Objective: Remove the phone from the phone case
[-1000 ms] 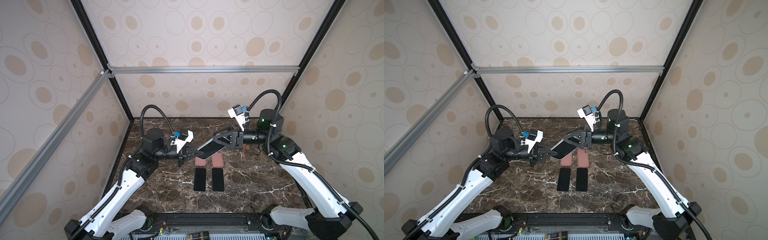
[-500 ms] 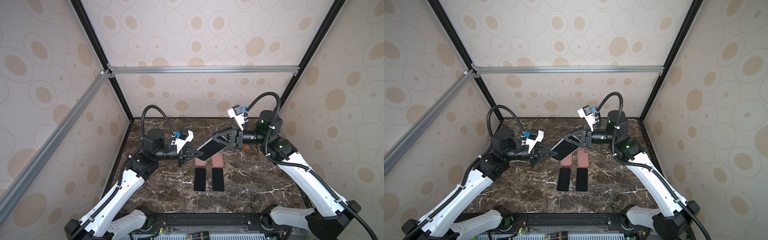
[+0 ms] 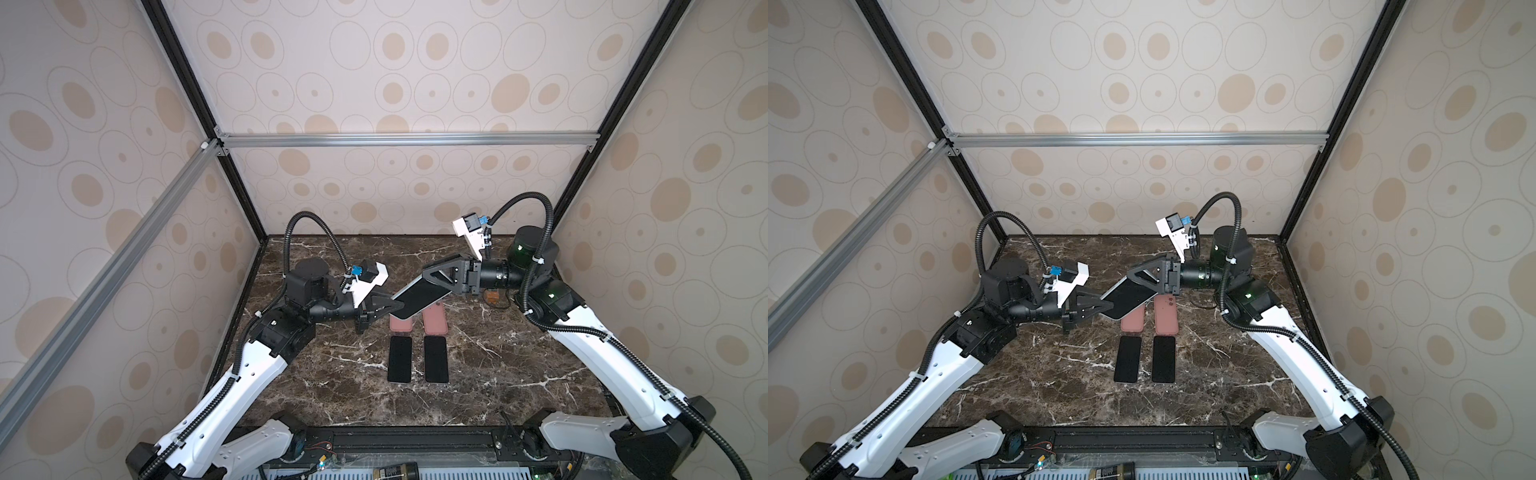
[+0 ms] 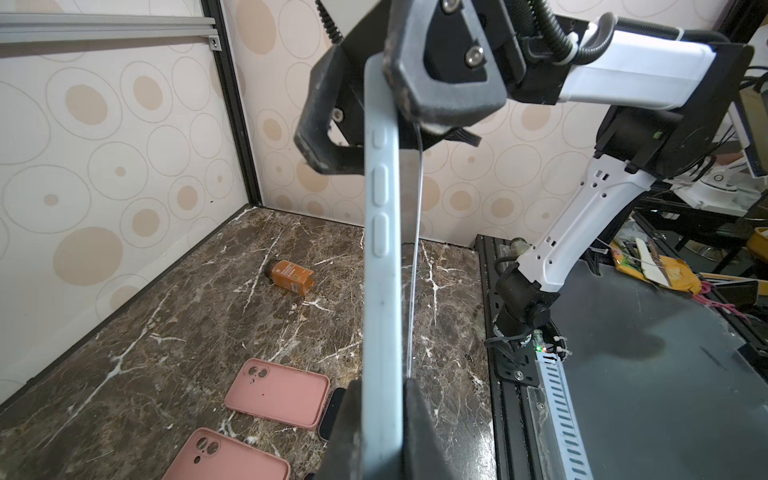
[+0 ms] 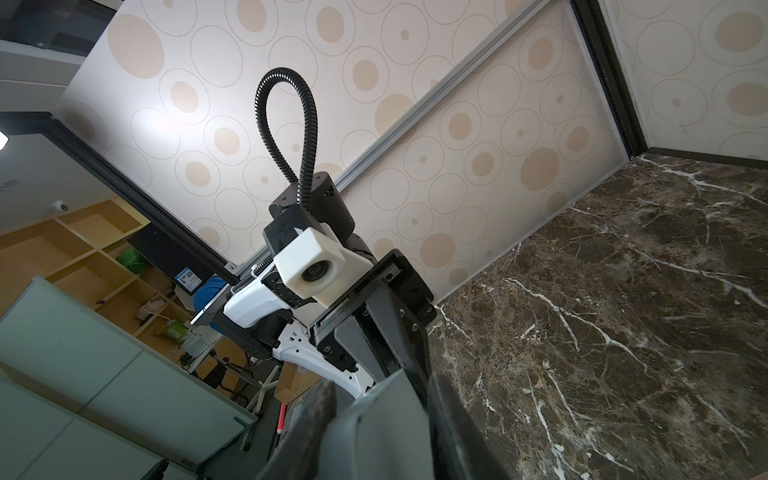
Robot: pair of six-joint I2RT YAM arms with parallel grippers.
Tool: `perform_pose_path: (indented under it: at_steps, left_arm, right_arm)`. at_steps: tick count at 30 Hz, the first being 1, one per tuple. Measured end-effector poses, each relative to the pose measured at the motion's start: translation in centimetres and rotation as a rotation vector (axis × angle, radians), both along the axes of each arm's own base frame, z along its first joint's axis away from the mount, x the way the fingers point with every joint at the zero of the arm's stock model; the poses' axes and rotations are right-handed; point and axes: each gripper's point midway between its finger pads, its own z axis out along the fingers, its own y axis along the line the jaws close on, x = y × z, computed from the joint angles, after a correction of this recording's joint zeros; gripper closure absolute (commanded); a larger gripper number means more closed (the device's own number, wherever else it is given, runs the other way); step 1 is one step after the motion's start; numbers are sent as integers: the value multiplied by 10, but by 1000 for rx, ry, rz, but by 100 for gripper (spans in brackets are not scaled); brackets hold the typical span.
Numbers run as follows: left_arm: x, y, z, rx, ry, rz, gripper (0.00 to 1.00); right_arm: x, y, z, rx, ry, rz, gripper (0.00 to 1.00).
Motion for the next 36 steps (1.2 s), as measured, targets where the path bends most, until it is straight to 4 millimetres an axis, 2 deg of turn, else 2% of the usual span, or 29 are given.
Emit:
perform_pose_path:
  at_steps: [6, 17, 26, 27, 28, 31, 33, 36]
  left_arm:
    - [4, 3, 4, 25, -51, 26, 100]
    - [9, 5, 2, 59, -113, 47, 100]
    - [11, 6, -1, 76, -124, 59, 100]
    - [11, 6, -1, 76, -124, 59, 100]
    - [11, 6, -1, 76, -125, 59, 100]
    - [14, 7, 1, 79, -159, 76, 100]
    - [22, 9, 8, 68, -196, 114, 100]
    - [28, 13, 15, 46, -235, 161, 100]
  right_arm:
    - [2, 2, 3, 17, -3, 7, 62]
    - [7, 2, 0, 22, 34, -5, 56]
    - [9, 4, -4, 20, 64, -7, 56]
    - [9, 4, -4, 20, 64, -7, 54]
    - [9, 4, -4, 21, 67, -8, 47]
    - [17, 2, -5, 21, 108, -48, 18]
    - [19, 3, -6, 19, 126, -62, 10]
    - [23, 1, -1, 34, 107, -99, 5]
